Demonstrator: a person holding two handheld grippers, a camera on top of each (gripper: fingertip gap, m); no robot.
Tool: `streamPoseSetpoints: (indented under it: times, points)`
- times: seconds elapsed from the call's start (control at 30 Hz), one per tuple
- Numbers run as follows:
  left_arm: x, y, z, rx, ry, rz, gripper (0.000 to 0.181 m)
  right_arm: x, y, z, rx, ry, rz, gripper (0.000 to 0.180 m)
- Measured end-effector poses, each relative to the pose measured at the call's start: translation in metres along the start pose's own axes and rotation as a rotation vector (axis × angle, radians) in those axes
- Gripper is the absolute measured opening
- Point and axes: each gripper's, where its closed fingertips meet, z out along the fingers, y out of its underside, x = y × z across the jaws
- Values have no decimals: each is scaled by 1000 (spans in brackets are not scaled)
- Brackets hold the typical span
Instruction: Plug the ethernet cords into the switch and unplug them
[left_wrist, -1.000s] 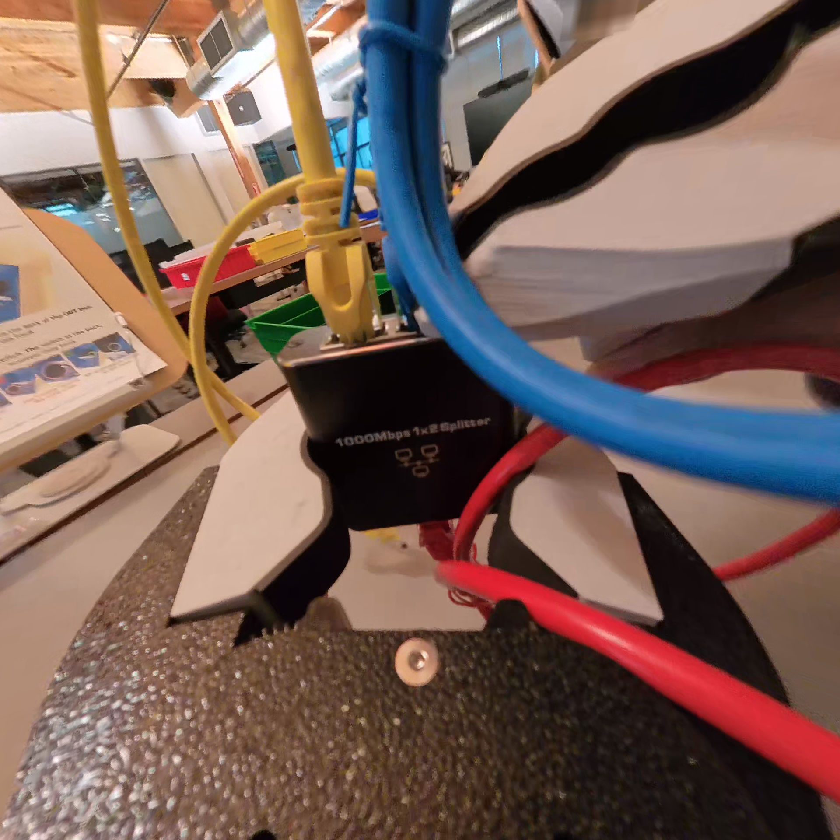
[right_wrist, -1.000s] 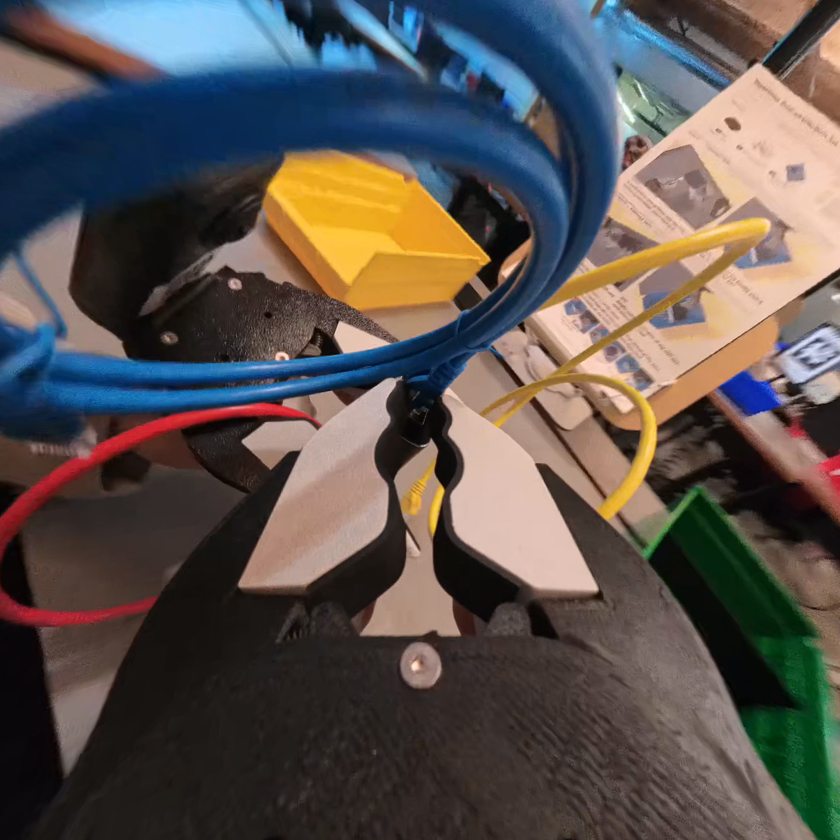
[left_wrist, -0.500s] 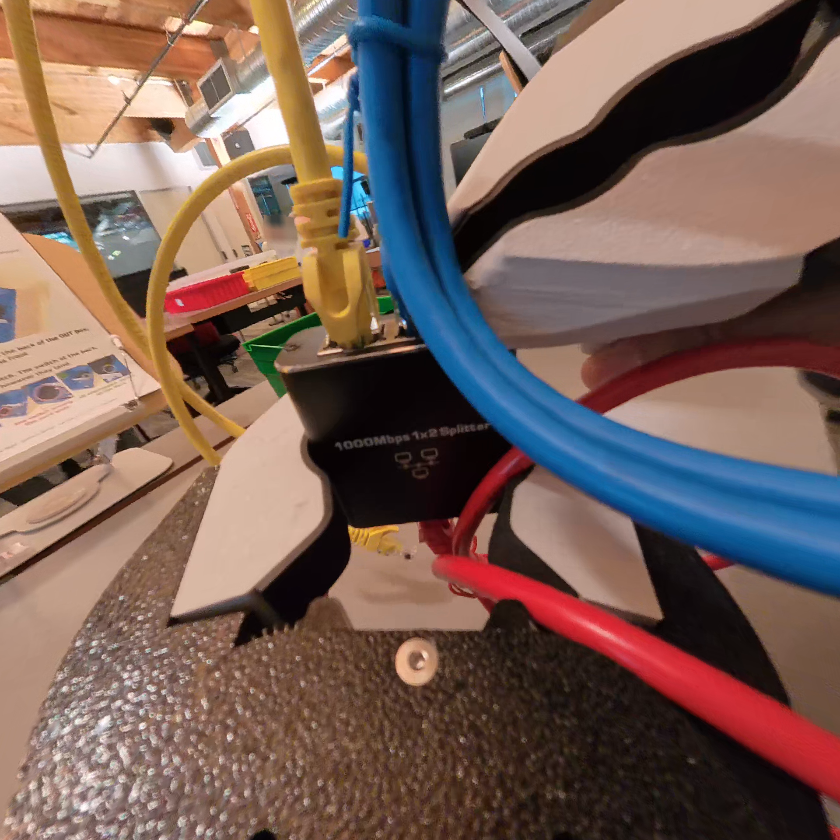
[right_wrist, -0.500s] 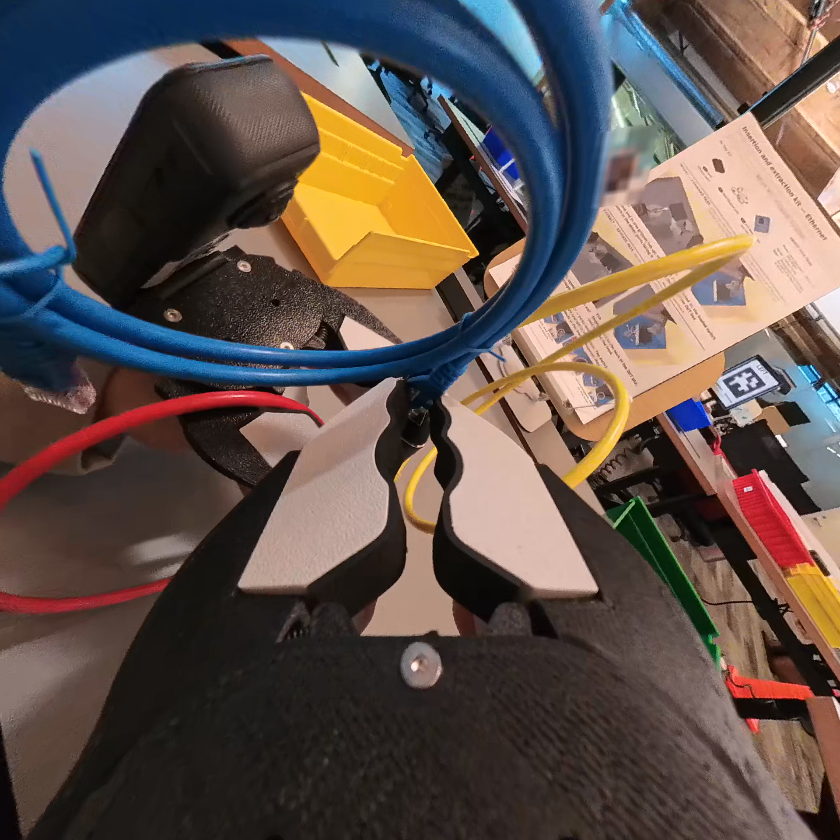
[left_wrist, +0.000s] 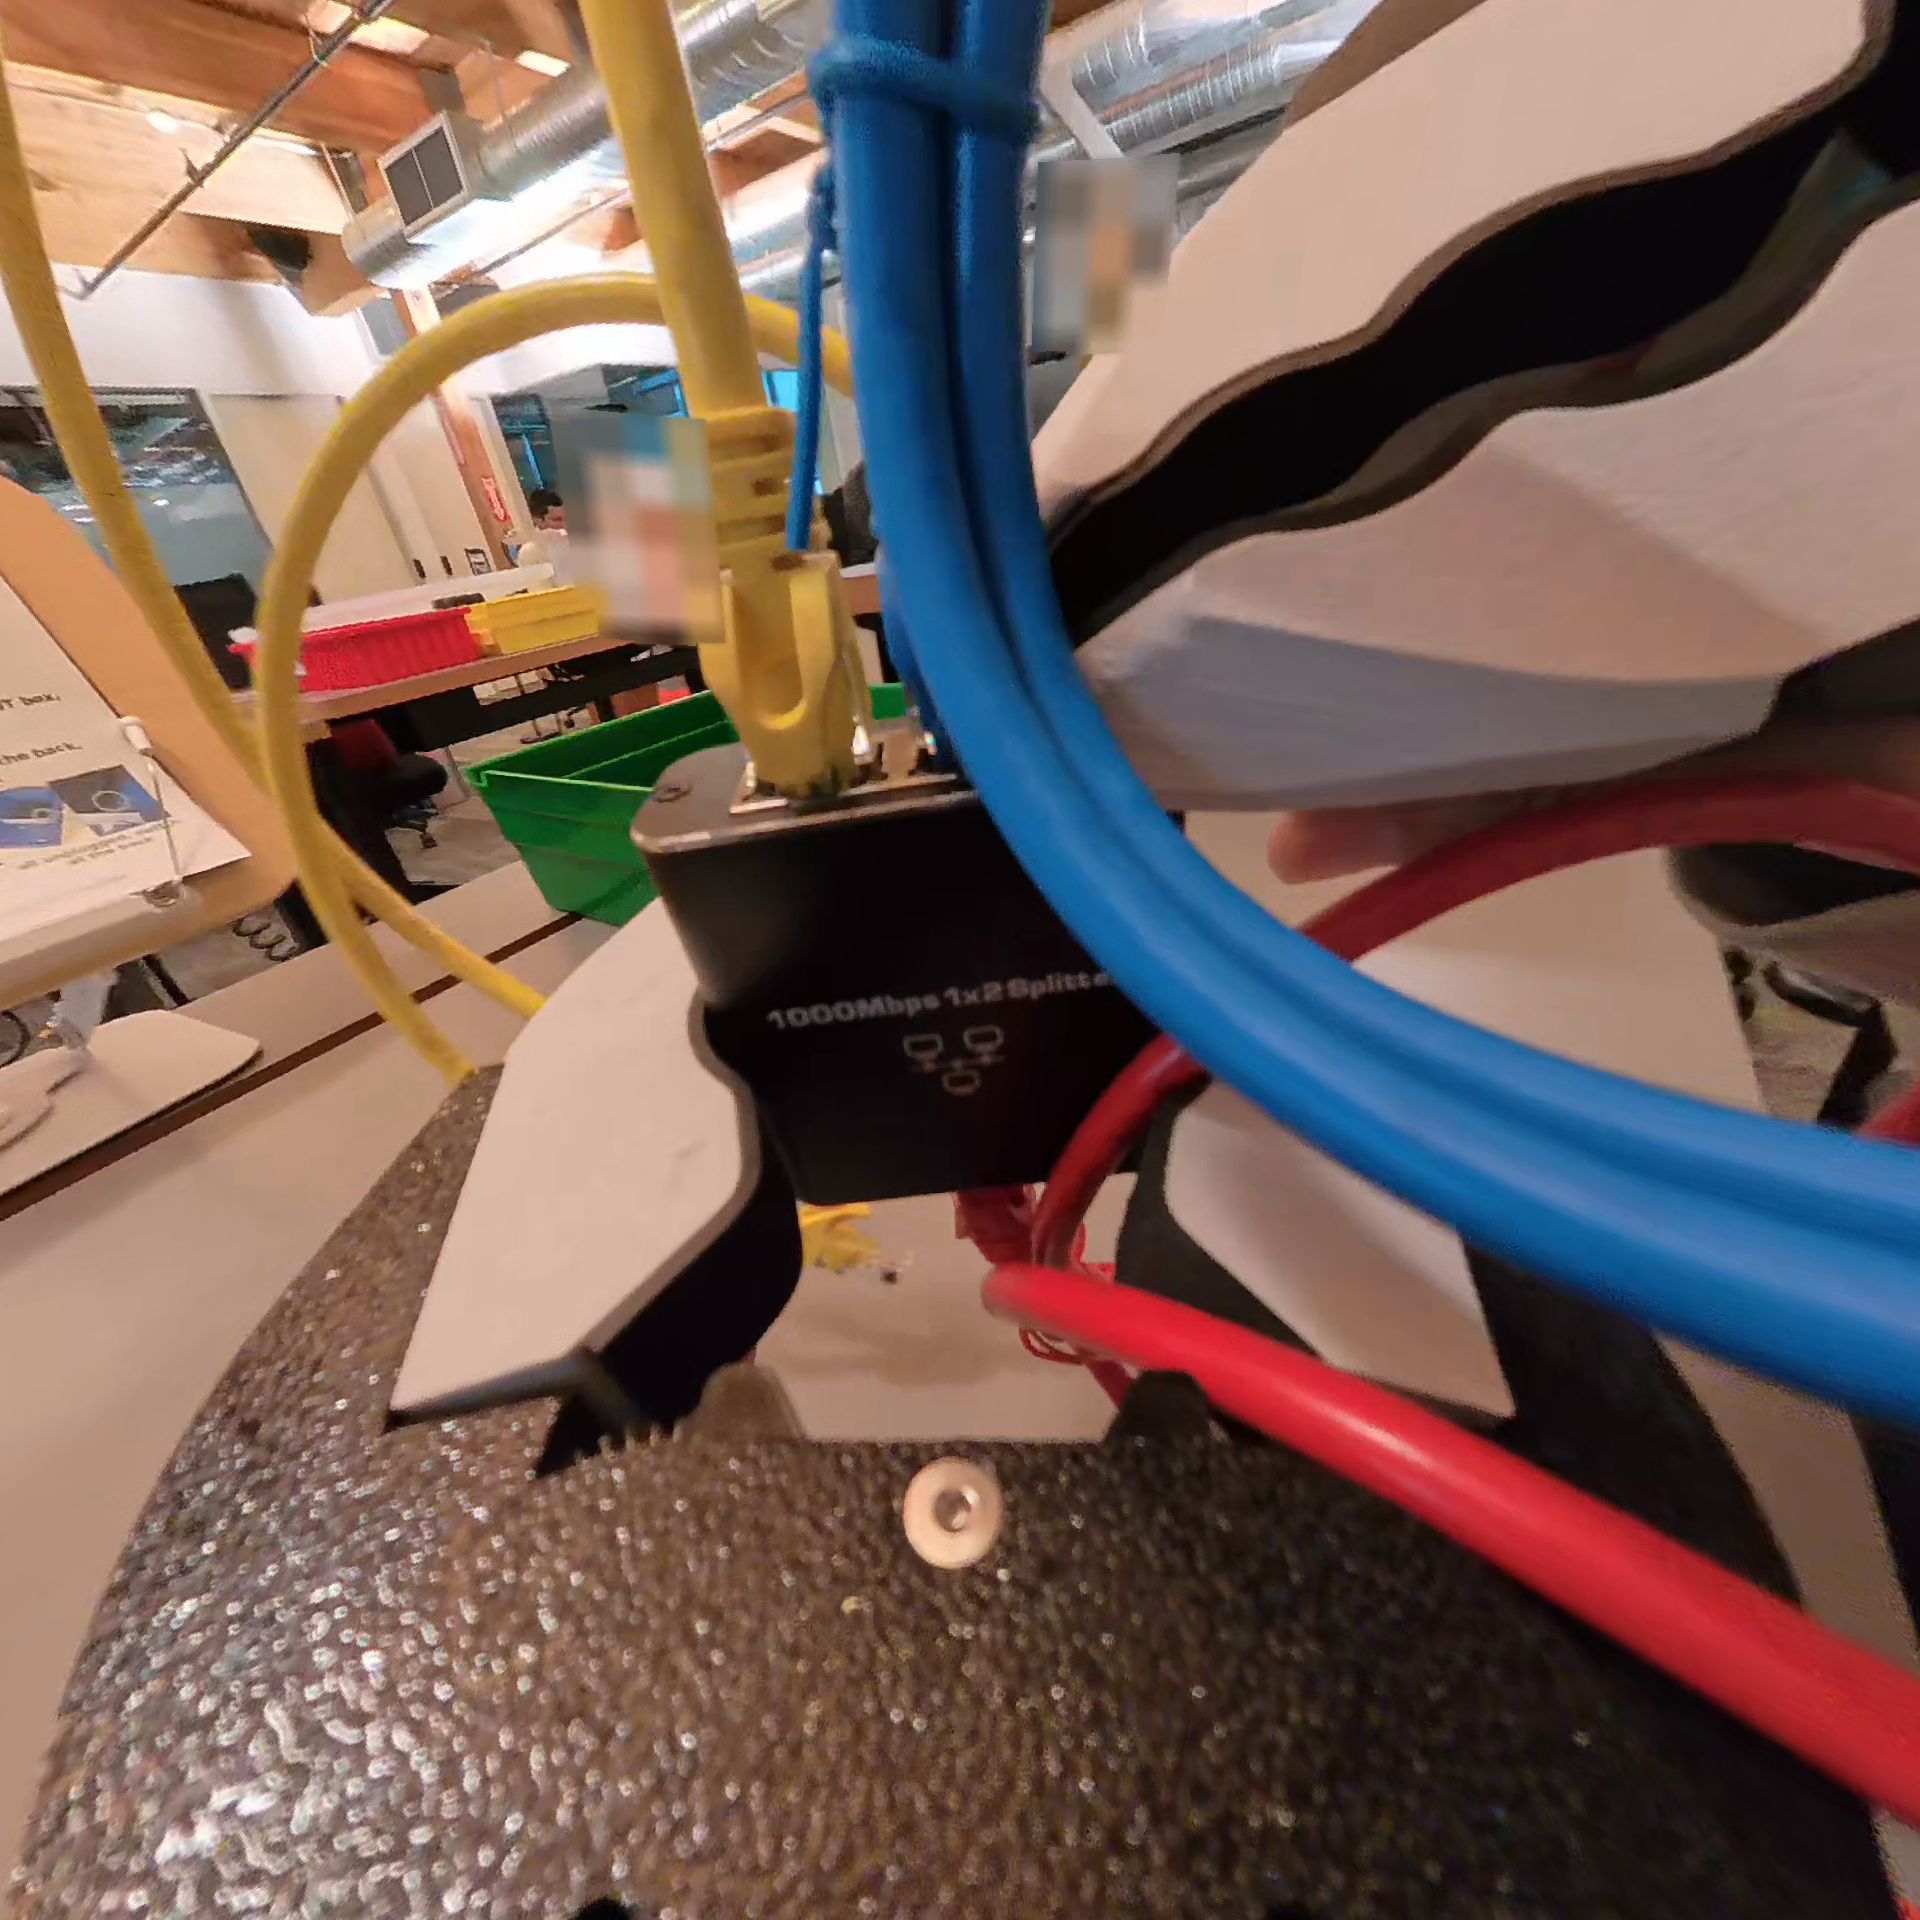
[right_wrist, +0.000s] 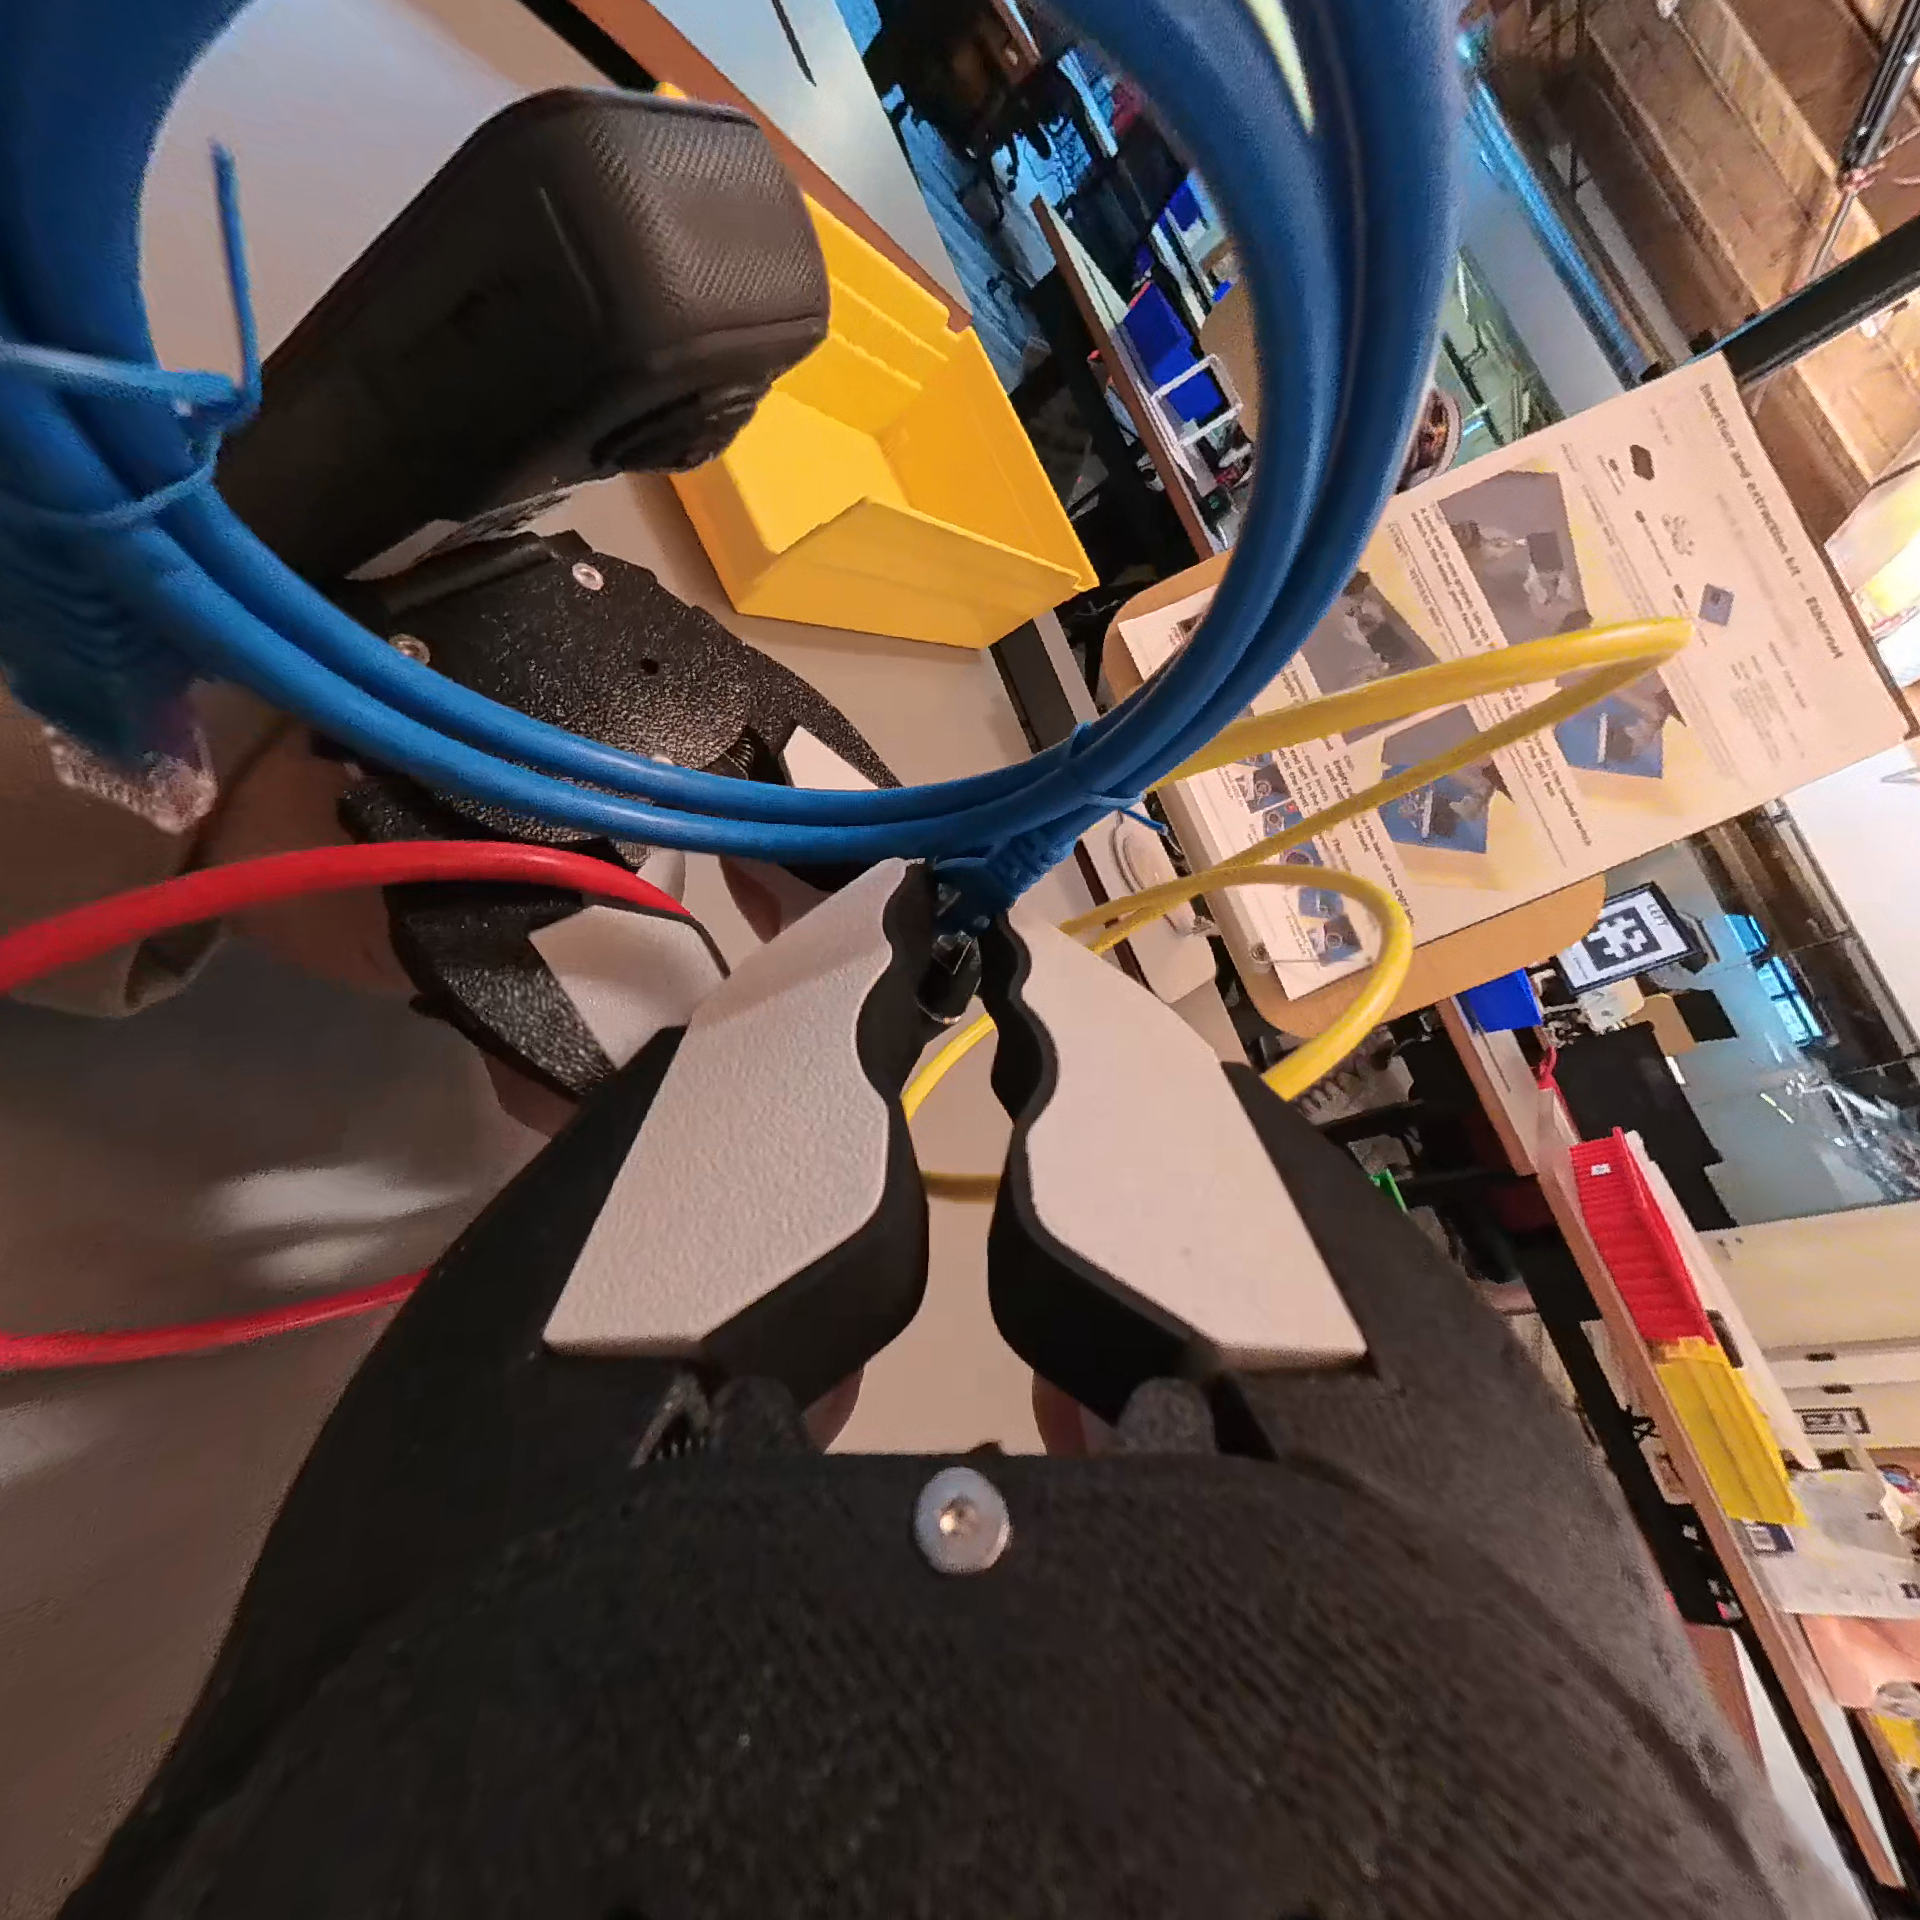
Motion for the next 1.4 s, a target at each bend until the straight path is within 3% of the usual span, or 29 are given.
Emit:
streamPoseSetpoints:
  times: [0.03,0.17,0.37,0.53,0.77,1.03,1.4]
  points:
    - [1,-1,-1,7,7,-9,78,0,-1,-1,2,-5,-1,12]
    - [-1,-3,-1,12,-12,14,81,0,-3,-1,-23,-9,-48,12]
    - [-9,-5,-5,-5,-79,115,78,2,-4,-2,22,-15,70,12]
    - [-11,-3,-5,-11,-85,118,77,1,-3,-1,-5,-24,-20,12]
    - [-22,-12,-12,-25,-181,298,78,5,-6,-6,219,-162,483,12]
    - [-17,-3,-8,-37,-139,200,78,2,-1,-2,145,-133,401,12]
    - [-11,14,-5,-256,-142,170,83,-3,9,-1,152,-205,566,13]
